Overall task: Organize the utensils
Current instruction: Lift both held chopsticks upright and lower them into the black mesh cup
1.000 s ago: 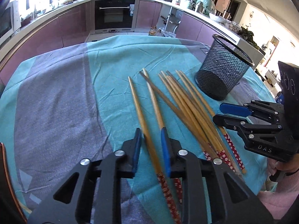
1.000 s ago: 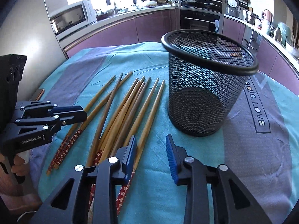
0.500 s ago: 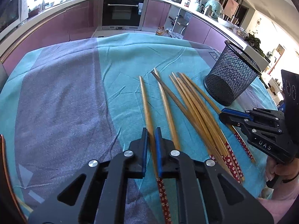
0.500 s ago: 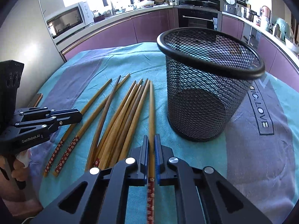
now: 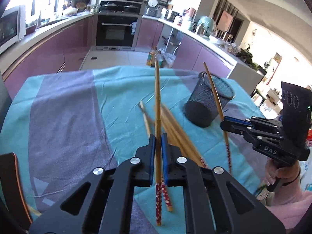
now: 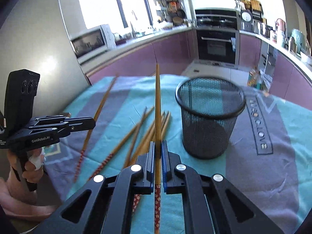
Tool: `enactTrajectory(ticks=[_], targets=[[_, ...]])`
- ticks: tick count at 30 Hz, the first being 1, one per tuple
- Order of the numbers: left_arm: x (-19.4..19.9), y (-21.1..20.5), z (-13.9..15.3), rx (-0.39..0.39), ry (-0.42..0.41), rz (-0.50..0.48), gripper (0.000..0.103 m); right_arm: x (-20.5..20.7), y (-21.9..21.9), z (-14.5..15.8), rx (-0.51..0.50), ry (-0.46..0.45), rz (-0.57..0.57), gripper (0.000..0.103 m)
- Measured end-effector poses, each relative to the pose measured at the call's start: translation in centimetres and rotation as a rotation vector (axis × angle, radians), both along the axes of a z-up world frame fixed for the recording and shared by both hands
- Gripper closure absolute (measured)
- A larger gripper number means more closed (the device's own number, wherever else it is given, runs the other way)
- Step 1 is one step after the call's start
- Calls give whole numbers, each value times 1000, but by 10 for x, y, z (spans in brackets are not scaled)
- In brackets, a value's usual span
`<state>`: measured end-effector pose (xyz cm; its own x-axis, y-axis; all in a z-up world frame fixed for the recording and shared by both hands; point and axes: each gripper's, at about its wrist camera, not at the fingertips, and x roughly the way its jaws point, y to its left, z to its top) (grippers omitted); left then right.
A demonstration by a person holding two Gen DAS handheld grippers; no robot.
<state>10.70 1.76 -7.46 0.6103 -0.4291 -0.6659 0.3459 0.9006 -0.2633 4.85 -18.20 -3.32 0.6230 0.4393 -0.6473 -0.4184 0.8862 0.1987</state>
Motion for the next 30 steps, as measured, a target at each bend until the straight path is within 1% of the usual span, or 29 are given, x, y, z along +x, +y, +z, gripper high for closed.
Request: enactTrajectory(ticks=[5, 12, 16, 21, 25, 28, 30], targets=[[-16, -4, 33, -44, -67, -43, 96, -6, -9, 20, 38, -57, -8, 98], [-32, -10, 78, -94, -160, -77, 96, -7, -24, 49, 84, -140, -20, 98], [-30, -20, 103, -133, -214, -93, 96, -4, -32, 66, 111, -177, -27, 97], [-18, -42, 134, -176, -269, -132, 96, 8, -40, 88, 114, -232, -51, 97], [-13, -63, 160, -188, -315, -160, 96, 14, -43, 102, 104, -281, -77, 97], [-9, -78, 173, -177, -338, -167, 96, 20, -47, 108, 94, -312, -96, 98], [-7, -91, 178, -162, -337, -177, 96, 26, -49, 110, 93, -319, -106, 98]])
